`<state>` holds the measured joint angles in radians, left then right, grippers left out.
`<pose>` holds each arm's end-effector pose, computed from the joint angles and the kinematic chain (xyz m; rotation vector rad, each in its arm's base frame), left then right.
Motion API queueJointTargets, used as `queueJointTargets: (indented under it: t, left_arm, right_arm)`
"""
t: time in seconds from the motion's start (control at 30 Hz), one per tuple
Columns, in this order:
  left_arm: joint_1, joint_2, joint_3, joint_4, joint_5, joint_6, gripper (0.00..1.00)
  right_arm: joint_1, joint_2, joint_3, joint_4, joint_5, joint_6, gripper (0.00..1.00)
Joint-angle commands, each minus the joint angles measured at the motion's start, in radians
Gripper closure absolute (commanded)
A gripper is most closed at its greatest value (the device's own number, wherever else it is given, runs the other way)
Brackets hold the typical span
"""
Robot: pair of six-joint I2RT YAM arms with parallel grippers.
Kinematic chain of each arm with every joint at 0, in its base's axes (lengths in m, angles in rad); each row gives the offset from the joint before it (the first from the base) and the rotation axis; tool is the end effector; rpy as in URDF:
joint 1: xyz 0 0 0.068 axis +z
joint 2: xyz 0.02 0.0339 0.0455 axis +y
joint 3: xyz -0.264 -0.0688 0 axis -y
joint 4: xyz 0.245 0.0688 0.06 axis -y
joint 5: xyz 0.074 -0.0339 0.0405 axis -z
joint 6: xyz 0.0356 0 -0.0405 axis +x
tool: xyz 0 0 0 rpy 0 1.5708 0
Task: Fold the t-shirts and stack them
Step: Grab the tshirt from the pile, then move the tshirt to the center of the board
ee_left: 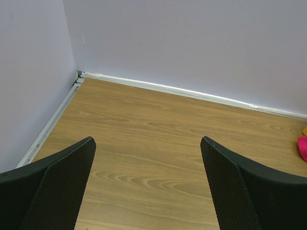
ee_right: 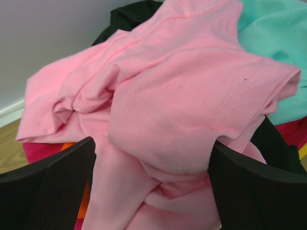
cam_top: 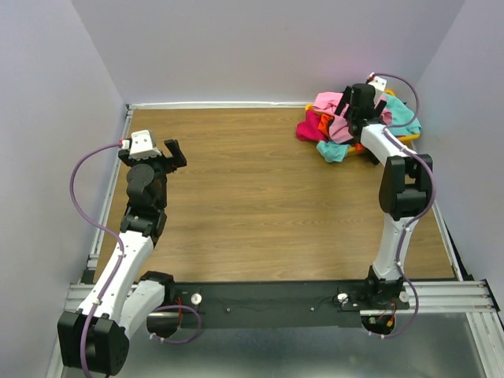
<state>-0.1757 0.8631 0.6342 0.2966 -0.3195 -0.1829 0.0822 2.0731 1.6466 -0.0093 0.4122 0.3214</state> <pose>0.2069 -0.0254 0.3242 -0.2614 1.4839 -0.0480 0.4911 0.0262 0.2532 0.4916 1.9087 -0.1506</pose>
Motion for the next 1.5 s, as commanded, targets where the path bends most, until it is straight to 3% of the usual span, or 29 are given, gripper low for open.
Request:
queueJointTargets:
  t: [0.0, 0.1, 0.13, 0.2, 0.23, 0.3, 0.33, 0.43, 0.5, 0.73, 1.0, 1.1, 1.23, 1.47]
  left_arm:
    - [0.007, -0.006, 0.024, 0.004, -0.013, 0.008, 0.02]
    - [0.007, 0.002, 0.027, 0.007, -0.007, 0.007, 0.02]
    - [0.007, 0.005, 0.027, 0.007, -0.006, 0.005, 0.02]
    - [0.007, 0.008, 0.028, 0.007, -0.003, 0.005, 0.03]
    - [0.007, 0.007, 0.028, 0.007, -0.003, 0.005, 0.03]
    - [0.007, 0.005, 0.027, 0.009, -0.004, 0.003, 0.03]
    - [0.007, 0.004, 0.025, 0.010, -0.006, 0.003, 0.03]
    - [0.007, -0.001, 0.022, 0.013, -0.003, 0.002, 0.03]
    - [0.007, -0.006, 0.024, 0.013, 0.000, 0.002, 0.03]
    - [0.007, -0.018, 0.018, 0.021, 0.011, -0.004, 0.03]
    - [0.007, -0.050, 0.019, 0.009, 0.017, -0.004, 0.04]
    - [0.007, -0.073, 0.013, 0.009, 0.016, -0.004, 0.04]
    - [0.007, -0.091, 0.010, 0.010, 0.026, -0.010, 0.04]
    - [0.007, -0.104, 0.012, 0.001, -0.003, -0.001, 0.04]
  right_arm:
    - [-0.012, 0.054, 0.024, -0.070, 0.043, 0.016, 0.02]
    - [-0.016, 0.076, 0.024, -0.080, 0.048, 0.010, 0.15]
    - [-0.019, 0.077, 0.024, -0.083, 0.048, 0.008, 0.26]
    - [-0.022, 0.073, 0.022, -0.086, 0.048, 0.001, 0.38]
    - [-0.022, 0.068, 0.021, -0.087, 0.050, -0.002, 0.50]
    - [-0.022, 0.036, 0.015, -0.089, 0.051, -0.015, 0.63]
    - [-0.022, 0.021, 0.015, -0.089, 0.051, -0.019, 0.75]
    - [-0.022, -0.042, 0.021, -0.092, 0.062, -0.048, 0.92]
    - [-0.022, -0.077, 0.022, -0.093, 0.077, -0.067, 0.97]
    - [-0.016, -0.280, -0.001, -0.095, -0.018, -0.096, 0.99]
    - [0.192, -0.461, 0.030, -0.095, -0.019, -0.188, 1.00]
    - [0.283, -0.484, 0.064, -0.095, -0.050, -0.189, 1.00]
    - [0.398, -0.495, 0.137, -0.095, -0.208, -0.189, 1.00]
    - [0.577, -0.420, 0.323, -0.095, -0.403, -0.180, 1.00]
